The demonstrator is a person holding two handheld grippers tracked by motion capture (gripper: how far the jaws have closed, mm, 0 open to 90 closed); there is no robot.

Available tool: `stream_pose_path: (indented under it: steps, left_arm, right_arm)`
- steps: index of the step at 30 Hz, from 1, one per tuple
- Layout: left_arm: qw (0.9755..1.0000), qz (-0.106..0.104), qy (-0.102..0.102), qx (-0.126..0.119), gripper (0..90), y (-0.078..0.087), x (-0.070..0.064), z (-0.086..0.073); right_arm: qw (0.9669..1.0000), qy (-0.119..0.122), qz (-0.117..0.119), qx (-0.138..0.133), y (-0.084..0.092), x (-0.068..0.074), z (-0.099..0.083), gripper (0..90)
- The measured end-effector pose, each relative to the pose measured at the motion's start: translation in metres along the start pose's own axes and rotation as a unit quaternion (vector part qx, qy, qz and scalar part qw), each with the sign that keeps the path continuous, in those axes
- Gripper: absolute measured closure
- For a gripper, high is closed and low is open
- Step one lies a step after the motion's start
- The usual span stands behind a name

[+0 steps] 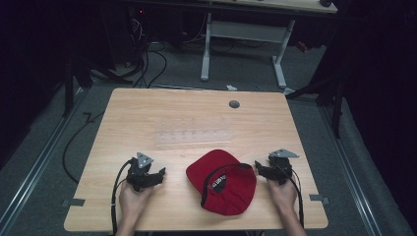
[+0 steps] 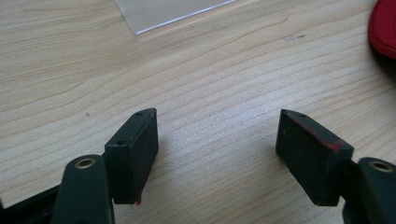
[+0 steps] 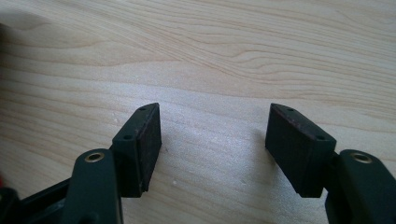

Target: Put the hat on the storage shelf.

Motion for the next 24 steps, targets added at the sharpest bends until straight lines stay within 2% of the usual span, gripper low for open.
stream_pose_path:
  steps: [24]
  left_arm:
    - [1.0000,-0.001,0.001,0.000,29.2,0.0000,-0.0003,-0.0002]
  right_arm:
    - [1.0000,0.002,0.002,0.001,-0.0004,0.0008,0.0003,33.2]
Point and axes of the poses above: each handheld gripper's, and its own axes: y roughly backward along the jaws, z roughly out of its top, x roughly to its left, the point moved 5 cm from there along -y, roughly forward along the jaws, and after that the axes turned 13 degrees about y, right-handed, at the moved point
